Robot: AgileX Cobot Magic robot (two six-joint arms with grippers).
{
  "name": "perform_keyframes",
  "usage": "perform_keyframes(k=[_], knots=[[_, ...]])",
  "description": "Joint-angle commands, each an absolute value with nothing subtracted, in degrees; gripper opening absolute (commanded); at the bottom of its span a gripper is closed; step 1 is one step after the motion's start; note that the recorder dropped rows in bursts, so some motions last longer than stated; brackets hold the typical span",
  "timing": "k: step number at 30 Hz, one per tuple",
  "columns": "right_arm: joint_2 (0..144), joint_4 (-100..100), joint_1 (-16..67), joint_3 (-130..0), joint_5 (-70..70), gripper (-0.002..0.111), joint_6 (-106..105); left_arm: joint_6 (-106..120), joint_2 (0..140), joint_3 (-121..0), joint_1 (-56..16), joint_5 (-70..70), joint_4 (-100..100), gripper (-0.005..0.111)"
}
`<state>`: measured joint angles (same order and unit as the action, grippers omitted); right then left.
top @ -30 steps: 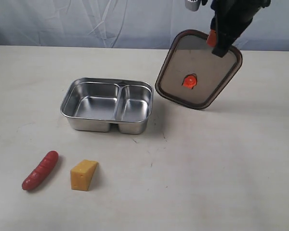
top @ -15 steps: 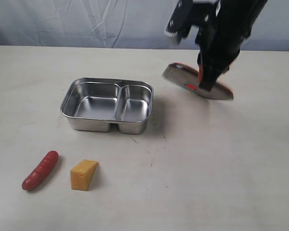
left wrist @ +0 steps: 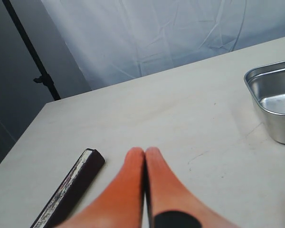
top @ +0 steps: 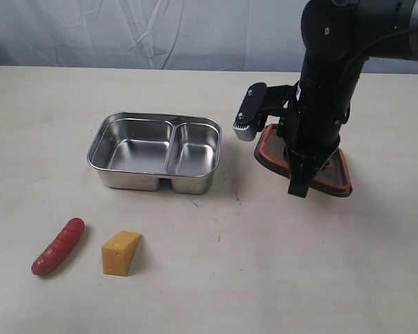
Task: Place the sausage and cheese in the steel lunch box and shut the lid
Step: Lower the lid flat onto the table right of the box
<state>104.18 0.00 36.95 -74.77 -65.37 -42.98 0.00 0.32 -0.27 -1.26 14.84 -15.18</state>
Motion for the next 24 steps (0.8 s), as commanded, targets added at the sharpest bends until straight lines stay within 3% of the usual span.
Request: perform_keyframes(k=[1,19,24], knots=[[103.57,0.60,39.16,-72.16,-60.54,-0.001,-43.91,0.00,0.00,0.00,-1.17,14.35,-15.35,0.000],[103.99,9.97,41.42,-69.37,-58.22,0.000,-44.15,0.00,0.00,0.00,-1.17,14.35,-15.35,0.000],[104.86,11.09,41.42,-69.37,-59.30,0.023,-44.30,0.00,0.00,0.00,-1.17,14.13,-15.36,0.000]])
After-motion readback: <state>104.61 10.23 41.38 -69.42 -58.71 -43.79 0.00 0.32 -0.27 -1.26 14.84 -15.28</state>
